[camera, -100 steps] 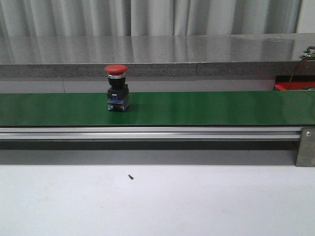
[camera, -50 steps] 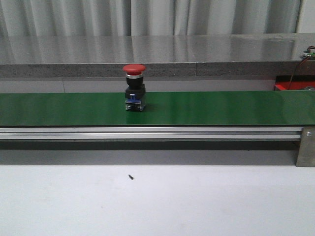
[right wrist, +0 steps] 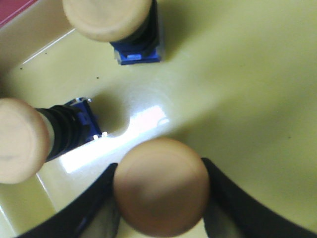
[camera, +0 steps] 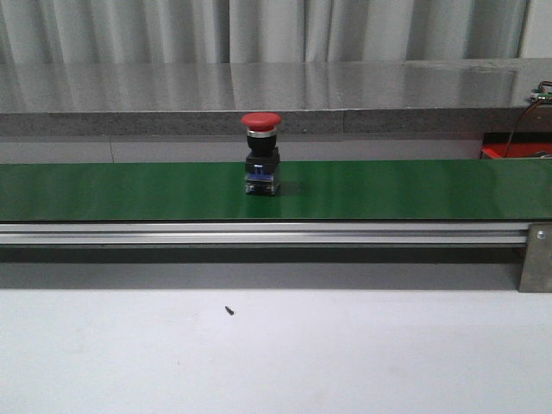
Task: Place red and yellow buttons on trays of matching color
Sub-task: 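Lower the yellow button into the yellow tray and open the right gripper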
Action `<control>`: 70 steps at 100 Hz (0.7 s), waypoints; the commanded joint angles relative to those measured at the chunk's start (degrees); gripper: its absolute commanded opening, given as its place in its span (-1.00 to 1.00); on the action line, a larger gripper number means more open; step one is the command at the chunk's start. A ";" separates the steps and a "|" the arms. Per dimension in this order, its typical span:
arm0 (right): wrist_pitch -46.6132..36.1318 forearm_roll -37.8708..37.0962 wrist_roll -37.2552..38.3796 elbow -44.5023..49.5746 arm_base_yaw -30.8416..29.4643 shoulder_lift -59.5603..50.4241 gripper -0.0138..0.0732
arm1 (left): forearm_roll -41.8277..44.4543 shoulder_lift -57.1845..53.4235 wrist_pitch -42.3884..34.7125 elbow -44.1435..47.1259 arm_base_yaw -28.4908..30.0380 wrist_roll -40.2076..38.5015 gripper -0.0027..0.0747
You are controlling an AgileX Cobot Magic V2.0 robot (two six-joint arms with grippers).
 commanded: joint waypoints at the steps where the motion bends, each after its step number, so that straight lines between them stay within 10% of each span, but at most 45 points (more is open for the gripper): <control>1: -0.97 0.52 -0.72 -1.57 -0.10 -1.51 0.46 | -1.30 0.20 -3.73 -1.63 -0.59 0.03 -0.98; 40: 7.07 1.89 -1.04 -7.49 0.76 -6.95 0.61 | -1.30 0.20 -3.73 -1.63 -0.59 0.03 -0.98; 70: 12.32 3.06 -8.87 -12.42 18.28 -11.44 0.61 | -1.30 0.20 -3.81 -1.63 -0.59 0.03 -0.98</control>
